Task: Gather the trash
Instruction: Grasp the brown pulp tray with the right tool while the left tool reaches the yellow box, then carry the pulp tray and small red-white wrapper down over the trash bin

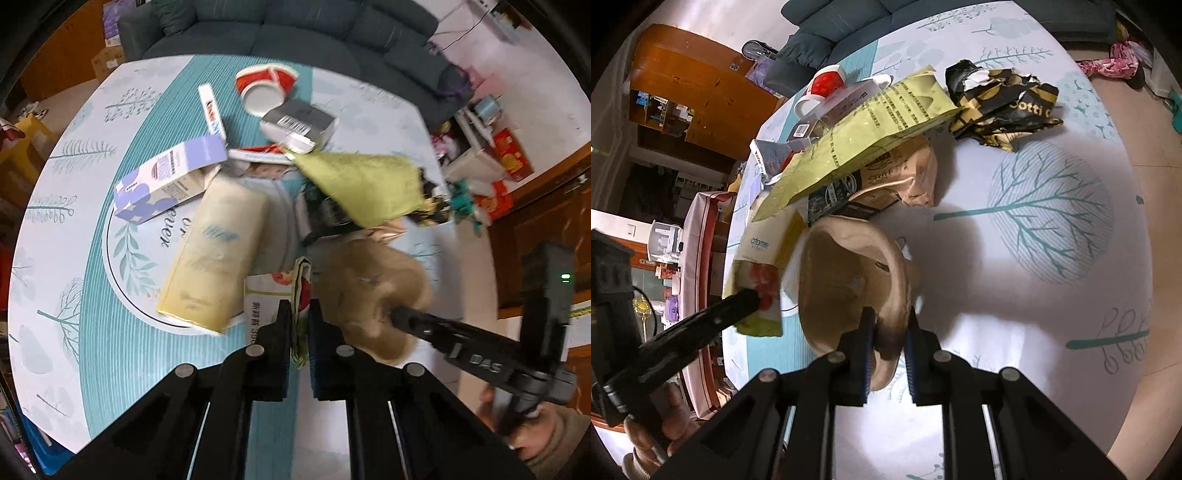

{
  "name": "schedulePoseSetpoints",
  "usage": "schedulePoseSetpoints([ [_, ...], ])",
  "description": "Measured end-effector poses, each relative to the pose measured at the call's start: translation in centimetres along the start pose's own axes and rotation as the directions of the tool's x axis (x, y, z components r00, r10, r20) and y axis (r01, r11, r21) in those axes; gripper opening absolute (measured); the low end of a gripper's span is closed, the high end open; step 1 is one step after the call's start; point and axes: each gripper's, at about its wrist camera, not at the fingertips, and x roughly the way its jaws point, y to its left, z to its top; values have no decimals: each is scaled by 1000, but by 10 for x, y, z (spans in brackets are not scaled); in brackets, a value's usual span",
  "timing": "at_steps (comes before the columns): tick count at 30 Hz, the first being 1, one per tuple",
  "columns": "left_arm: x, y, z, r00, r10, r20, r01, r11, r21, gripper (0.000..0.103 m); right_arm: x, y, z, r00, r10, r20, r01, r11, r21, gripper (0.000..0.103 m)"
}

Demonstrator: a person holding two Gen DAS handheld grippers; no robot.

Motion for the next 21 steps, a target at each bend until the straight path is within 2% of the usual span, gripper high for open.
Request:
schedulePoseSetpoints([
  [6,-23,-6,-12,999,-11,35,10,1000,29,6,-9,11,-8,1000,-24,19,24,999,-23,12],
  [12,-38,3,-45,999,-14,41,12,999,52,6,-18,26,-27,998,-48,36,50,998,-41,12],
  [21,-72,33,-114,998,-44,45,40,995,87,6,-41,62,-89,991,-84,104,90,994,-55,12],
])
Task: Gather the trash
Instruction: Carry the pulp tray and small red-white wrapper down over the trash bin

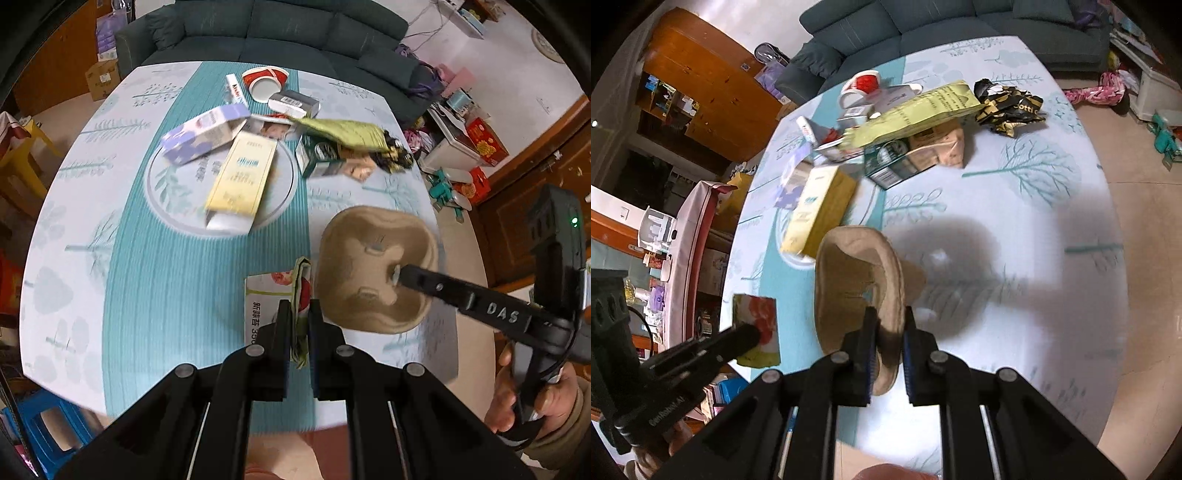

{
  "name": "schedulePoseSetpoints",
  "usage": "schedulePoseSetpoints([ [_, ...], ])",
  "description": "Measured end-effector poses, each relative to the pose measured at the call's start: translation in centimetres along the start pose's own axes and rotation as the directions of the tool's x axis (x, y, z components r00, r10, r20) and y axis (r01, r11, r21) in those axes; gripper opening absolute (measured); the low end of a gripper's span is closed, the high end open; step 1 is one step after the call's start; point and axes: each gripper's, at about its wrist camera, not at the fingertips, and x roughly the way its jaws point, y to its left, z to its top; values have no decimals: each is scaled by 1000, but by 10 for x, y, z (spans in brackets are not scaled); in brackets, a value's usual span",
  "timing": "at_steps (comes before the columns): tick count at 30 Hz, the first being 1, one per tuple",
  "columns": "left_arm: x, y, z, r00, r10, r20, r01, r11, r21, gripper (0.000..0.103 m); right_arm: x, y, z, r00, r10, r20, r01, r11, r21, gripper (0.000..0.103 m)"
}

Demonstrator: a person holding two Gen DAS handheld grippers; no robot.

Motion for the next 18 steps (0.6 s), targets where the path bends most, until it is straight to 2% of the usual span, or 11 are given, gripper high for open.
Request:
schedulePoseSetpoints([
  [6,-35,19,-62,1000,-8,17,7,998,57,6,-25,29,-66,998,-32,61,31,999,21,12],
  [9,-50,29,-96,1000,-8,25,6,997,78,6,-33,42,-111,996,-55,74,53,998,40,12],
  [14,-65,44,-152,1000,7,24,-10,993,118,6,-37,61,-177,993,-94,68,90,994,55,12],
  [18,-63,54,-191,1000,16,-13,-14,992,122,6,-32,73,-222,991,-126,35,124,991,53,12],
])
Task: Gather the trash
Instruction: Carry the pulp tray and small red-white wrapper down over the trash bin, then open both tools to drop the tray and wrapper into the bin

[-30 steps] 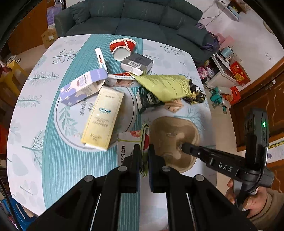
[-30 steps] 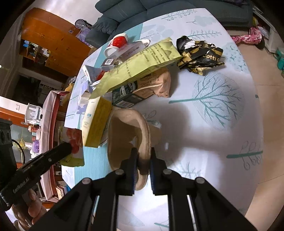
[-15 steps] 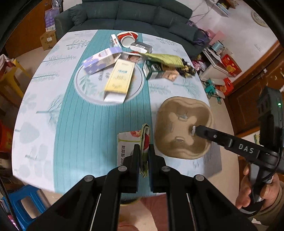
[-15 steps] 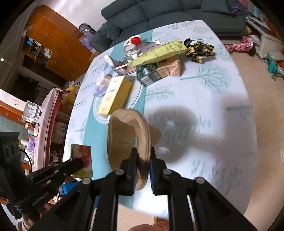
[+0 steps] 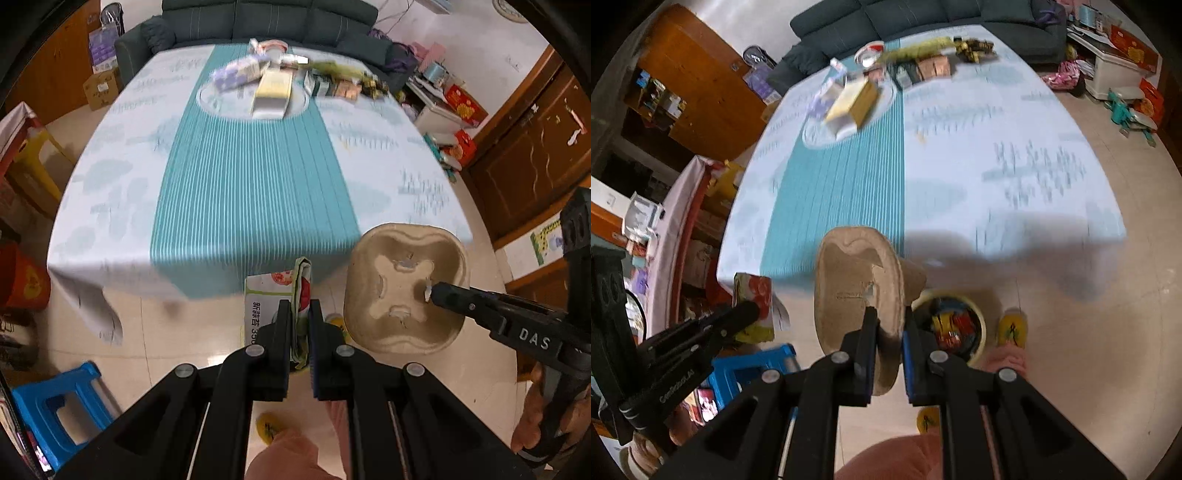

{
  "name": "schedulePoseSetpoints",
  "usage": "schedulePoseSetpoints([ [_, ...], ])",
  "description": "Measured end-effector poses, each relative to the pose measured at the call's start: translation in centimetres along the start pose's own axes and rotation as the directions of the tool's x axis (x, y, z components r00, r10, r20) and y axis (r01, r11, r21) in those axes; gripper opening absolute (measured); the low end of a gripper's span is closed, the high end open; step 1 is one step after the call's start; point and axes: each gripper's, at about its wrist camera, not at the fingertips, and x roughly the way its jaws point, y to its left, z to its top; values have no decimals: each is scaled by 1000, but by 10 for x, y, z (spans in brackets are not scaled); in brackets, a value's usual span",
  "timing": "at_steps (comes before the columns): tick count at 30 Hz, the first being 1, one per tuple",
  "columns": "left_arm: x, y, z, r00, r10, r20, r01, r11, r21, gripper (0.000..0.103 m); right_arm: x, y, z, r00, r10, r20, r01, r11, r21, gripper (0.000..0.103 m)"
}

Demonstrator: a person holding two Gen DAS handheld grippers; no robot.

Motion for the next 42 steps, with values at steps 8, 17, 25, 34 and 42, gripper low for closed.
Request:
schedulePoseSetpoints([
  [8,42,-6,-53,996,30,-79,-31,999,-9,6,25,-6,-63,992,-83,-94,81,996,-30,12],
  [17,151,4,-91,996,47,-72,-53,995,-85,6,132,-46,-97,973,-166,-159,151,983,-103,12],
  [25,254,24,-119,989,116,-95,-125,988,-94,6,236,-79,-106,965,-205,-162,187,975,-122,12],
  [34,334,42,-126,990,97,-101,-110,985,-130,19,316,-101,-104,962,-231,-148,214,969,-123,12],
  [42,348,49,-121,995,62,-75,-74,981,-178,73,339,-112,-102,974,-176,-146,163,982,-95,12],
])
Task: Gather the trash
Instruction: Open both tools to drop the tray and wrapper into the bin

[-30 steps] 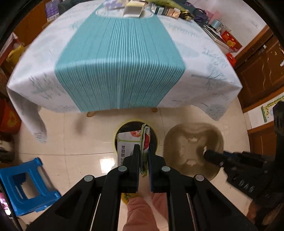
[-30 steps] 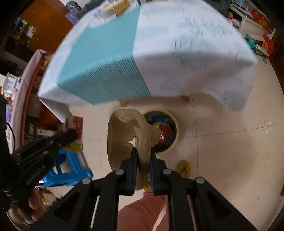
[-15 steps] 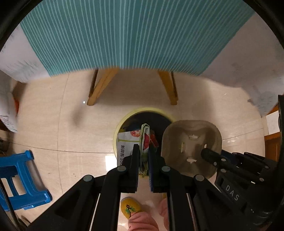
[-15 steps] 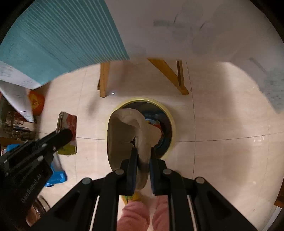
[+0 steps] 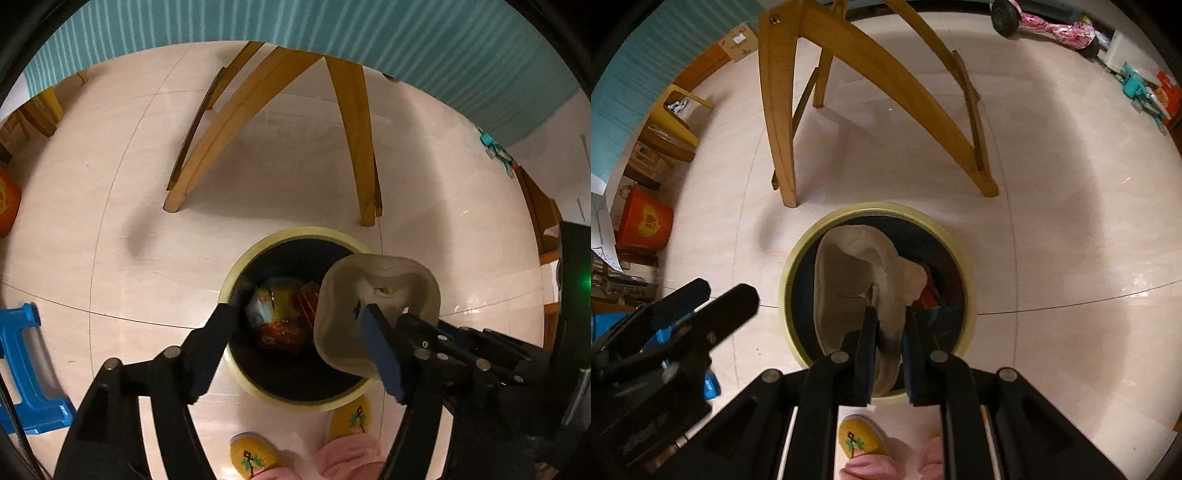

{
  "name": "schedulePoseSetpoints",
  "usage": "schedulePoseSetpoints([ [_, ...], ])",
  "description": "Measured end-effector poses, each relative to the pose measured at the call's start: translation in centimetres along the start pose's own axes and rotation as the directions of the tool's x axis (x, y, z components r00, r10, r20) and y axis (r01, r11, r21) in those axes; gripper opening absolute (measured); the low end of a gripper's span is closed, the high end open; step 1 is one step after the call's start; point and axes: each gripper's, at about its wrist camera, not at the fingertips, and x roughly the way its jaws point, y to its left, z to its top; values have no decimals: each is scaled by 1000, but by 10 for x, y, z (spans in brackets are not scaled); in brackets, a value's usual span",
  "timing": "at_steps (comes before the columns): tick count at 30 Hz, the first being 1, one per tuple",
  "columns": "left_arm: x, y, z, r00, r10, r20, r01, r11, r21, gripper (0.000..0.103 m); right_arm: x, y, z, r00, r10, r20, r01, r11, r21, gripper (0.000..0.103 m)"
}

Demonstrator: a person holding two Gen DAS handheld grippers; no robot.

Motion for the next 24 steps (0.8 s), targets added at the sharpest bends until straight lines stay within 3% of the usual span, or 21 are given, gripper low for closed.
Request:
schedulePoseSetpoints([
  [4,-6,3,5,1000,7,8,-7,1000,-4,80,6,-1,3,999,37,-21,-36,999,30,15],
  [9,-18,7,5,1000,13,17,-12,1000,-20,81,0,1,4,999,41,-7,-41,999,36,35],
  [17,-50,6,5,1000,11,24,-10,999,-36,82,-22,2,0,1000,27,-10,-26,999,42,35],
  [24,-93,-4,9,1000,-14,12,14,1000,-24,82,-73,7,-5,1000,15,-4,-14,999,48,35],
])
